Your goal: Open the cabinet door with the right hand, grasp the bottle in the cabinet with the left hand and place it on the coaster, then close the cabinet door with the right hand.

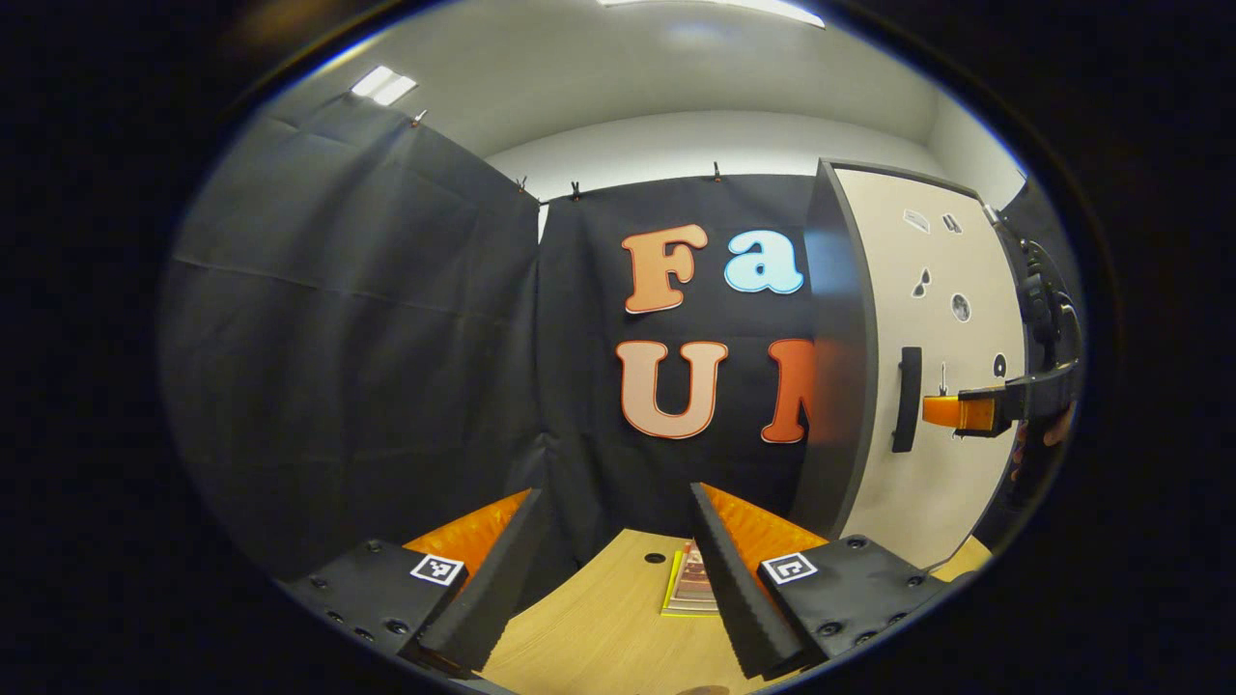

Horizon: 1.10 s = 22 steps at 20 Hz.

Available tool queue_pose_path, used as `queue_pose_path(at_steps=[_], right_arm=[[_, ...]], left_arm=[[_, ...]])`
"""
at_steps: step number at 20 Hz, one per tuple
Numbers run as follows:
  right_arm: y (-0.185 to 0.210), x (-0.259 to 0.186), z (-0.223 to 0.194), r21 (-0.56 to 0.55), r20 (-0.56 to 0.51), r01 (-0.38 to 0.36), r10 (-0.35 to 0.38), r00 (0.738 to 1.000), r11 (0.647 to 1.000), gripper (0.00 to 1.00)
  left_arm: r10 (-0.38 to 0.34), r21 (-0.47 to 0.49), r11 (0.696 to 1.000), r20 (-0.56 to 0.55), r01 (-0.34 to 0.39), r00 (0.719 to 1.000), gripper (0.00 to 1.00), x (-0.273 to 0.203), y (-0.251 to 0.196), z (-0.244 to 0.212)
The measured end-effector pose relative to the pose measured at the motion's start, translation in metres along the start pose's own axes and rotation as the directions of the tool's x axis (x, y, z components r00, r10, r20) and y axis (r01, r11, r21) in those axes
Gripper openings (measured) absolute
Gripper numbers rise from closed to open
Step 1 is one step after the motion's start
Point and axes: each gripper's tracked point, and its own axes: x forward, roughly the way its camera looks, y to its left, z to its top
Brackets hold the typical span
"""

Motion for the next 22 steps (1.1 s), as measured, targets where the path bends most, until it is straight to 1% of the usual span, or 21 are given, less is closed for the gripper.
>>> queue_pose_path(at_steps=[1, 4, 5, 6, 9, 10, 11, 12, 14, 15, 18, 19, 21, 22], right_arm=[[0.003, 0.006, 0.002, 0.001, -0.005, 0.002, -0.002, 1.0, 1.0, 0.86], [0.005, 0.025, 0.005, -0.006, -0.012, 0.028, -0.028, 1.0, 1.0, 0.8], [0.005, 0.03, 0.006, -0.005, -0.015, 0.04, -0.04, 0.999, 0.999, 0.76], [0.005, 0.035, 0.007, -0.001, -0.02, 0.048, -0.048, 0.999, 0.999, 0.75], [0.006, 0.047, 0.006, 0.028, -0.035, 0.065, -0.064, 0.997, 0.997, 0.66], [0.004, 0.051, 0.004, 0.037, -0.046, 0.077, -0.076, 0.996, 0.996, 0.65], [0.002, 0.054, 0.002, 0.048, -0.053, 0.091, -0.088, 0.995, 0.995, 0.61], [0.003, 0.057, 0.0, 0.066, -0.065, 0.091, -0.087, 0.994, 0.994, 0.54], [0.008, 0.061, -0.004, 0.095, -0.083, 0.081, -0.073, 0.994, 0.992, 0.47], [0.008, 0.061, -0.003, 0.097, -0.079, 0.085, -0.077, 0.994, 0.992, 0.38], [0.009, 0.059, -0.003, 0.084, -0.08, 0.08, -0.073, 0.994, 0.993, 0.34], [0.009, 0.058, -0.004, 0.091, -0.082, 0.069, -0.061, 0.995, 0.993, 0.29], [0.01, 0.055, -0.003, 0.104, -0.085, 0.039, -0.03, 0.996, 0.994, 0.27], [0.011, 0.052, -0.003, 0.104, -0.085, 0.023, -0.014, 0.996, 0.994, 0.26]], left_arm=[[0.01, 0.001, 1.0, -0.005, -0.01, 1.0, 0.96, 0.0, 0.004, -0.001], [0.032, 0.002, 0.999, -0.017, -0.032, 0.999, 0.96, -0.003, 0.018, -0.007], [0.038, 0.002, 0.999, -0.021, -0.038, 0.999, 0.96, -0.002, 0.022, -0.009], [0.043, 0.002, 0.999, -0.023, -0.043, 0.999, 0.96, -0.003, 0.025, -0.008], [0.056, 0.008, 0.998, -0.025, -0.056, 0.998, 0.96, -0.002, 0.026, -0.009], [0.059, 0.009, 0.998, -0.028, -0.059, 0.998, 0.96, -0.003, 0.028, -0.011], [0.06, 0.01, 0.998, -0.031, -0.06, 0.998, 0.96, -0.003, 0.028, -0.012], [0.062, 0.011, 0.998, -0.034, -0.061, 0.998, 0.96, -0.003, 0.029, -0.014], [0.064, 0.015, 0.998, -0.044, -0.063, 0.997, 0.96, -0.004, 0.031, -0.017], [0.064, 0.016, 0.998, -0.049, -0.063, 0.997, 0.96, -0.004, 0.031, -0.018], [0.062, 0.022, 0.998, -0.055, -0.06, 0.997, 0.96, -0.006, 0.032, -0.021], [0.057, 0.019, 0.998, -0.056, -0.056, 0.997, 0.92, -0.006, 0.032, -0.022], [0.044, 0.022, 0.999, -0.057, -0.042, 0.997, 0.92, -0.006, 0.031, -0.024], [0.033, 0.027, 0.999, -0.057, -0.031, 0.998, 0.96, -0.006, 0.03, -0.025]])
